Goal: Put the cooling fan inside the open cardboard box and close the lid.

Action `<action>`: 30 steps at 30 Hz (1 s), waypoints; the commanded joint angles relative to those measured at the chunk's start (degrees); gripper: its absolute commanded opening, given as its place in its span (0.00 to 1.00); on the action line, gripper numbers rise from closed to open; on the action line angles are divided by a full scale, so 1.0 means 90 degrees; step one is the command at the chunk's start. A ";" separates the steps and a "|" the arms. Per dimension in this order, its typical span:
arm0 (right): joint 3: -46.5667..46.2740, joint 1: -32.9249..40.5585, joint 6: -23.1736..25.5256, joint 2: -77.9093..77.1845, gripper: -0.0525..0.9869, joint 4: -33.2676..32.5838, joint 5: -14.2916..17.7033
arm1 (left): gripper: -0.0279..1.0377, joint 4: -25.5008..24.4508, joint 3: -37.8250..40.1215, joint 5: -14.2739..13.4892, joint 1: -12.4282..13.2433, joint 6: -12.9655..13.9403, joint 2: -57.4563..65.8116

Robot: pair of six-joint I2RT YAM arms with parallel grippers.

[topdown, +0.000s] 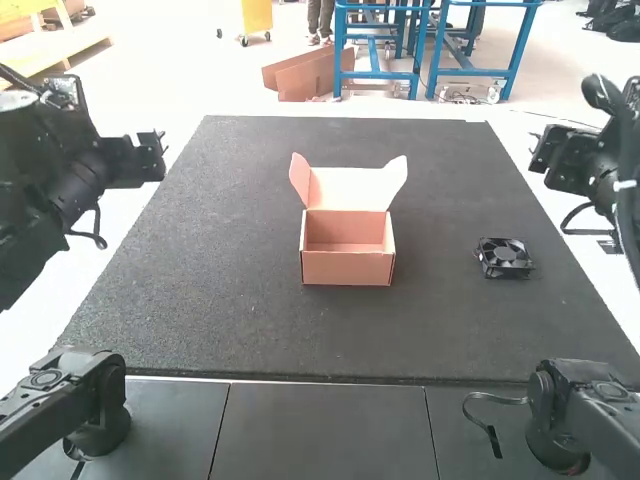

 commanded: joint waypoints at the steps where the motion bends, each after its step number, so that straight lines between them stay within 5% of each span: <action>1: 0.0818 -0.0088 0.0237 0.0622 0.92 -0.0592 0.0165 | 0.93 -0.0435 0.0653 0.0000 -0.0013 -0.0005 0.0300; 9: 0.2058 -0.0049 0.0218 0.1501 0.92 -0.1979 -0.0079 | 0.93 -0.2017 0.1727 0.0000 0.0066 0.0024 0.1365; 14: 0.2497 -0.0147 0.0169 0.2068 0.92 -0.2379 -0.0050 | 0.94 -0.2251 0.1884 -0.0029 0.0066 0.0024 0.1902; 18: 0.3083 -0.0166 -0.0358 0.2654 0.92 -0.2643 0.0135 | 0.94 -0.2603 0.2079 -0.0078 0.0066 0.0053 0.2253; 20: 0.3142 -0.0215 -0.0788 0.2898 0.92 -0.2691 0.0214 | 0.94 -0.2642 0.2138 -0.0117 0.0075 0.0122 0.2322; 30: 0.2947 -0.0752 -0.1296 0.3962 0.90 -0.3170 0.0174 | 0.94 -0.2622 0.2177 -0.0244 0.0075 0.0288 0.2517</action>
